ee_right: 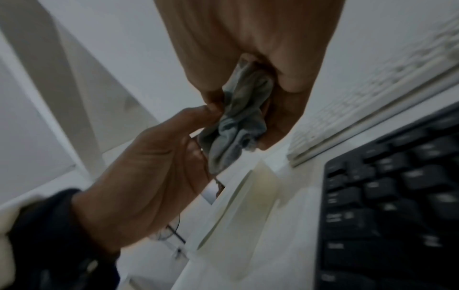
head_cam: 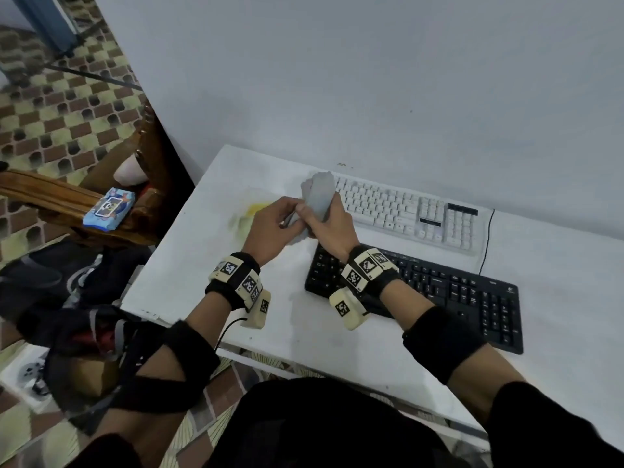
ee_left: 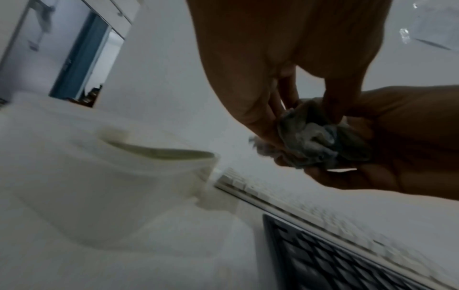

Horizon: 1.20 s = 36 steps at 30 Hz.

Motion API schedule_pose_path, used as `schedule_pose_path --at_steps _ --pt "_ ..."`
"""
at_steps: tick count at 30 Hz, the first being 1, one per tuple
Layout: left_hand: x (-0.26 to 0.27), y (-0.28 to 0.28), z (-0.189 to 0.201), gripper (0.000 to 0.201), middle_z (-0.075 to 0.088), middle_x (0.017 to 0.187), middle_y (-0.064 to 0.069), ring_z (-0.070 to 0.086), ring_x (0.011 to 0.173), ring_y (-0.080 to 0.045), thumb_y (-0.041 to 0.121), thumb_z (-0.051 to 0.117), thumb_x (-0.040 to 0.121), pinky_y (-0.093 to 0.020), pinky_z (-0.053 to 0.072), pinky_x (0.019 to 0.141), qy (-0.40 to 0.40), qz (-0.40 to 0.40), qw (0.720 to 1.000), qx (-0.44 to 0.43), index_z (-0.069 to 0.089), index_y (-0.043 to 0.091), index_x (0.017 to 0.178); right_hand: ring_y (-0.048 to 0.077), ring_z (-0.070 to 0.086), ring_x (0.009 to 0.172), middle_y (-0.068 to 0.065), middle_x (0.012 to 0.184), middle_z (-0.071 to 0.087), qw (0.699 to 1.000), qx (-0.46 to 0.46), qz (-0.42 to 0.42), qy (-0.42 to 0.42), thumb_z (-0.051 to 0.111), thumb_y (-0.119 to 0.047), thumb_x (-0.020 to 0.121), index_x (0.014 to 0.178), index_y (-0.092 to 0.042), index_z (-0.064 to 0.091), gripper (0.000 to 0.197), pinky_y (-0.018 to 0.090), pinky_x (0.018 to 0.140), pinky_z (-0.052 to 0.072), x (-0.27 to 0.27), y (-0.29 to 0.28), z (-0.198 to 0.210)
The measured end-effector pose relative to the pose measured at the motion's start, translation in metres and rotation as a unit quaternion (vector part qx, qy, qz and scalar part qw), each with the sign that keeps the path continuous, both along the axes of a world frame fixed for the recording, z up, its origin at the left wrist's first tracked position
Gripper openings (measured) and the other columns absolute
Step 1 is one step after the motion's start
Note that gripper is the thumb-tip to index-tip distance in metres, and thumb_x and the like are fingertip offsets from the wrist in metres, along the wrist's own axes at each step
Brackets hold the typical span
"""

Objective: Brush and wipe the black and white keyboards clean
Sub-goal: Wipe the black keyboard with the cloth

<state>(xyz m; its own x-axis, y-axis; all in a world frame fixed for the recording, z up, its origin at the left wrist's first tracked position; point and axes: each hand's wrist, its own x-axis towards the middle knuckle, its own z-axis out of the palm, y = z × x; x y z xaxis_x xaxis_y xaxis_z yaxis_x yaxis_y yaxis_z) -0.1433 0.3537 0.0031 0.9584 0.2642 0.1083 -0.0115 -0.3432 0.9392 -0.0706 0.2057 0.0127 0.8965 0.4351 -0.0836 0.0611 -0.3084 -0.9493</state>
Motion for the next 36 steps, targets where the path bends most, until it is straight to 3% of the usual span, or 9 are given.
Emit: schedule_pose_path --at_steps 3,7,10,12,16,19,22,32,36 --pt "0.009 -0.023 -0.009 0.041 0.072 0.125 0.004 0.067 0.117 -0.006 0.009 0.060 0.096 -0.023 0.052 0.100 0.010 -0.082 0.997 0.002 0.063 0.024 0.134 0.015 0.068 0.098 -0.001 0.114 0.067 0.999 -0.008 -0.018 -0.042 0.064 -0.041 0.096 0.131 -0.019 0.048 0.044 0.040 0.080 0.061 0.004 -0.032 -0.007" --pt "0.012 -0.042 -0.032 0.041 0.070 0.125 0.003 0.067 0.113 -0.014 0.007 0.057 0.098 -0.036 0.054 0.098 0.082 -0.070 0.992 0.058 0.060 0.017 0.137 0.018 0.068 0.095 0.001 0.112 0.069 0.994 -0.063 -0.047 -0.078 0.058 -0.024 0.100 0.132 -0.015 0.053 0.034 0.039 0.081 0.060 0.004 -0.082 -0.017" --pt "0.011 -0.043 -0.054 0.056 0.045 0.150 -0.014 0.044 0.138 -0.033 0.022 0.064 0.099 -0.044 0.037 0.116 0.237 -0.089 0.948 0.193 0.044 0.008 0.150 0.010 0.065 0.076 0.001 0.098 0.067 0.984 -0.146 -0.071 -0.077 0.050 -0.018 0.103 0.131 -0.012 0.052 0.028 0.011 0.060 0.051 0.004 -0.125 -0.023" --pt "0.012 -0.045 -0.059 0.060 0.038 0.154 -0.018 0.039 0.141 -0.036 0.026 0.063 0.100 -0.044 0.034 0.118 0.263 -0.075 0.938 0.211 0.041 0.004 0.152 0.016 0.065 0.072 0.004 0.095 0.067 0.973 -0.197 -0.092 -0.072 0.048 -0.020 0.104 0.128 -0.010 0.051 0.026 0.009 0.050 0.043 0.004 -0.151 -0.031" --pt "0.021 -0.059 -0.048 0.029 0.062 0.117 -0.011 0.061 0.105 -0.028 0.019 0.058 0.101 -0.034 0.047 0.092 0.245 -0.048 0.958 0.137 0.060 0.003 0.126 0.012 0.058 0.060 0.004 0.085 0.067 0.955 -0.256 -0.102 -0.111 0.051 -0.029 0.104 0.112 -0.008 0.052 0.023 0.021 0.050 0.042 0.000 -0.181 -0.045" --pt "0.032 -0.062 -0.045 0.018 0.060 0.089 -0.011 0.061 0.086 -0.031 0.024 0.052 0.099 -0.040 0.046 0.077 0.284 -0.015 0.959 0.001 0.060 0.008 0.095 0.021 0.062 0.064 0.007 0.085 0.069 0.955 -0.261 -0.083 -0.115 0.051 -0.029 0.104 0.109 -0.008 0.051 0.022 0.029 0.052 0.045 -0.003 -0.183 -0.048" --pt "0.034 -0.059 -0.040 0.021 0.056 0.076 -0.004 0.053 0.067 -0.018 0.012 0.045 0.102 -0.032 0.042 0.066 0.312 0.002 0.937 -0.157 0.061 0.013 0.089 0.023 0.063 0.067 0.007 0.085 0.068 0.955 -0.255 -0.108 -0.109 0.050 -0.029 0.104 0.111 -0.009 0.052 0.021 0.031 0.053 0.045 -0.006 -0.181 -0.048" --pt "0.016 -0.041 -0.048 0.042 0.068 0.101 -0.006 0.064 0.082 -0.021 0.004 0.039 0.108 -0.040 0.055 0.075 0.301 -0.078 0.875 -0.372 0.053 0.028 0.140 0.018 0.063 0.063 0.004 0.080 0.067 0.957 -0.219 -0.127 -0.142 0.051 -0.026 0.103 0.107 -0.008 0.052 0.018 0.033 0.054 0.050 -0.018 -0.178 -0.041" --pt "0.015 -0.035 -0.047 0.057 0.072 0.104 -0.008 0.066 0.086 -0.022 -0.008 0.036 0.103 -0.039 0.057 0.075 0.264 -0.122 0.871 -0.397 0.051 0.028 0.144 0.009 0.061 0.060 0.000 0.080 0.066 0.958 -0.210 -0.131 -0.142 0.050 -0.026 0.104 0.113 -0.009 0.053 0.020 0.019 0.049 0.044 -0.013 -0.179 -0.036"
